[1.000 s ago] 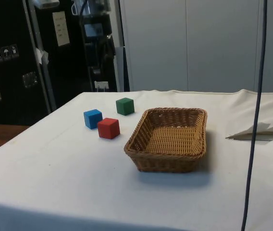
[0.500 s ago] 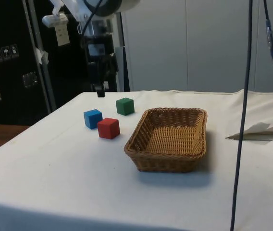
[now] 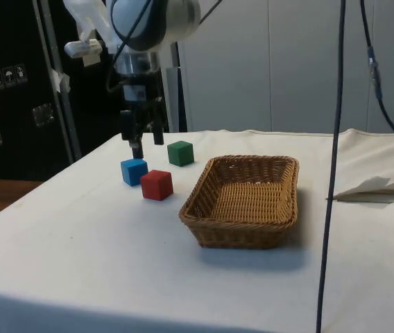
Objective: Pick up exactly two blocks and place them into the basket.
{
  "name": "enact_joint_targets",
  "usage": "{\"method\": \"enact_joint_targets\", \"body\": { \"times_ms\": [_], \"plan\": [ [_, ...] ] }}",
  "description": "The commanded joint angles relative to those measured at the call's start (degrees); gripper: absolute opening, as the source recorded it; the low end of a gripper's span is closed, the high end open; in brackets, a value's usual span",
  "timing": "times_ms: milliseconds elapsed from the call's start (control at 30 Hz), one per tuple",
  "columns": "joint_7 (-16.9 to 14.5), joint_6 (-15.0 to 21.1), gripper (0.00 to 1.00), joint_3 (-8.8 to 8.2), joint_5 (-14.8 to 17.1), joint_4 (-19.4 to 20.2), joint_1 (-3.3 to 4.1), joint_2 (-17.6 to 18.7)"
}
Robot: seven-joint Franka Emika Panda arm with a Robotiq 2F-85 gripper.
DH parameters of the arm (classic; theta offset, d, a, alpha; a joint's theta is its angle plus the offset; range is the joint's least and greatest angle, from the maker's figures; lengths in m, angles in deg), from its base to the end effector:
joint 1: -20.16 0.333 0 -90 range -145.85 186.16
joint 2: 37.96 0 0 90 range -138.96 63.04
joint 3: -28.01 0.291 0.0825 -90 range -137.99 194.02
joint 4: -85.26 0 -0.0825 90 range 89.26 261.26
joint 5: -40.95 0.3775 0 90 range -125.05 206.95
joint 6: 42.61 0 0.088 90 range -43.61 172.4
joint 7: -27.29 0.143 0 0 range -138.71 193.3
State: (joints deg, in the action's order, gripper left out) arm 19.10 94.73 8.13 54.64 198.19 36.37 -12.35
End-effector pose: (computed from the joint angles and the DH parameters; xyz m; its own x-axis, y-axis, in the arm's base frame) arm 0.6002 -0.0312 0.2016 0.9978 -0.0641 0.0162 -0.0638 -0.9979 -0.0141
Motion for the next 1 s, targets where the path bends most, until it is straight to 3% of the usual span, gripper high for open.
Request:
{"method": "enact_joint_targets", "body": {
  "times_ms": [0, 67, 333, 367, 400, 600, 633, 667, 967],
  "plan": [
    [-0.2, 0.7, 1.0, 0.63, 1.1, -0.3, -0.17, 0.6],
    [0.0, 0.1, 1.0, 0.29, 0.6, -0.5, 0.06, 0.7],
    [-0.5, 3.3, 1.0, 1.26, 3.0, -0.9, -0.29, 4.2],
    [-0.1, 2.6, 1.0, 0.69, 2.3, -0.7, 0.11, 3.9],
    [-0.6, 3.7, 1.0, 1.32, 3.3, -0.9, -0.29, 4.6],
    [-1.3, 6.0, 1.0, 1.55, 4.5, -1.4, -0.34, 7.4],
    [-0.9, 5.7, 1.0, 0.97, 4.0, -1.2, 0.11, 7.3],
    [-1.4, 6.2, 1.0, 1.49, 4.6, -1.5, -0.34, 7.8],
    [-0.9, 5.9, 1.0, 0.97, 4.1, -1.9, 0.11, 8.5]
  ]
}}
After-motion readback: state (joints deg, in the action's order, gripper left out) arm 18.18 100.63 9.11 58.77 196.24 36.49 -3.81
